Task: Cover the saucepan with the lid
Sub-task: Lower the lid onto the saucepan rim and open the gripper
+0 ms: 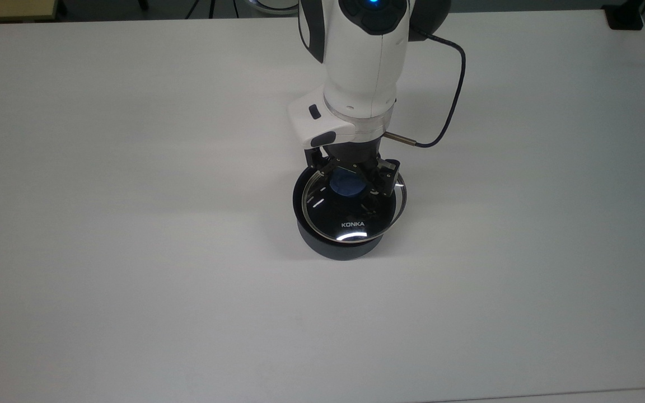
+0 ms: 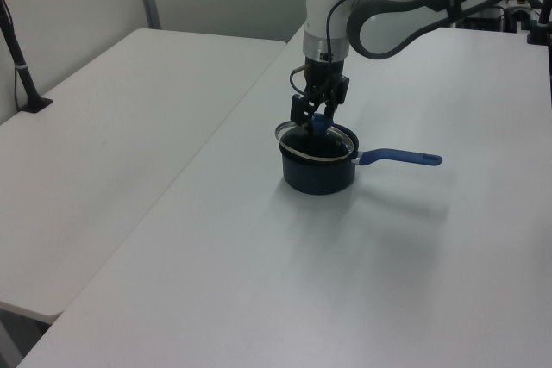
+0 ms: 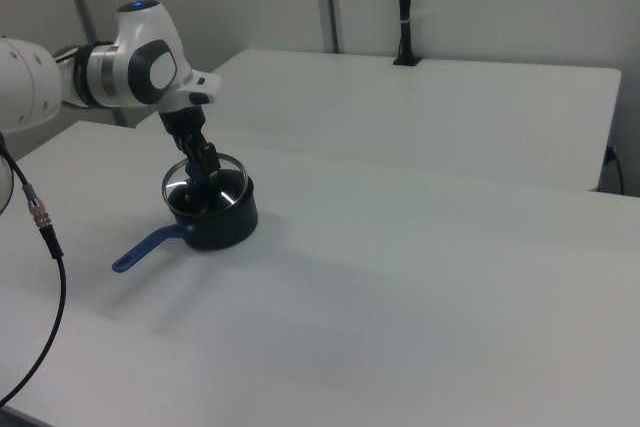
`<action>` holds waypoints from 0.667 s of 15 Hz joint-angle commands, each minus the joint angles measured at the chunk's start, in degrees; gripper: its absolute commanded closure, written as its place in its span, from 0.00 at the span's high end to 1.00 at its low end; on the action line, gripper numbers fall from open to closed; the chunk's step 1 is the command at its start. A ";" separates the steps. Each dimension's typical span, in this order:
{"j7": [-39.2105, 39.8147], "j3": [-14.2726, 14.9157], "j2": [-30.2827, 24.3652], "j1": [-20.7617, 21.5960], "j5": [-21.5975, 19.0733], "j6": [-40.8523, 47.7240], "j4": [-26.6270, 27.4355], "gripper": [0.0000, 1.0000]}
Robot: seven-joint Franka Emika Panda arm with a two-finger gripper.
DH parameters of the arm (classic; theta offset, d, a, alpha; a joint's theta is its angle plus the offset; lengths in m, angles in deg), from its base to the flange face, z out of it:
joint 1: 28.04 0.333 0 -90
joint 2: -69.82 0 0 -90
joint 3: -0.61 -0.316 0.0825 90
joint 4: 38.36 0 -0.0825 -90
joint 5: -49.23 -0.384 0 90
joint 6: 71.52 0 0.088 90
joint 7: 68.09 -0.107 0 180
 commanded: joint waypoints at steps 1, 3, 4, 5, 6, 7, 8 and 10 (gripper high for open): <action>-1.51 0.37 0.12 0.91 3.03 0.55 -0.50 0.55; -1.51 0.28 0.55 1.53 3.57 0.55 -0.24 0.61; -1.51 0.28 0.64 1.53 3.57 0.55 -0.15 0.73; -1.86 0.28 0.65 1.53 3.48 0.55 -0.15 0.97; -2.47 0.19 0.56 1.53 3.57 0.64 -0.24 1.00; -2.83 0.28 0.47 1.61 3.57 0.64 -0.24 1.00; -3.00 0.19 0.30 1.53 3.48 0.99 -0.41 1.00; -3.27 0.19 -1.54 1.35 3.22 2.13 -0.50 1.00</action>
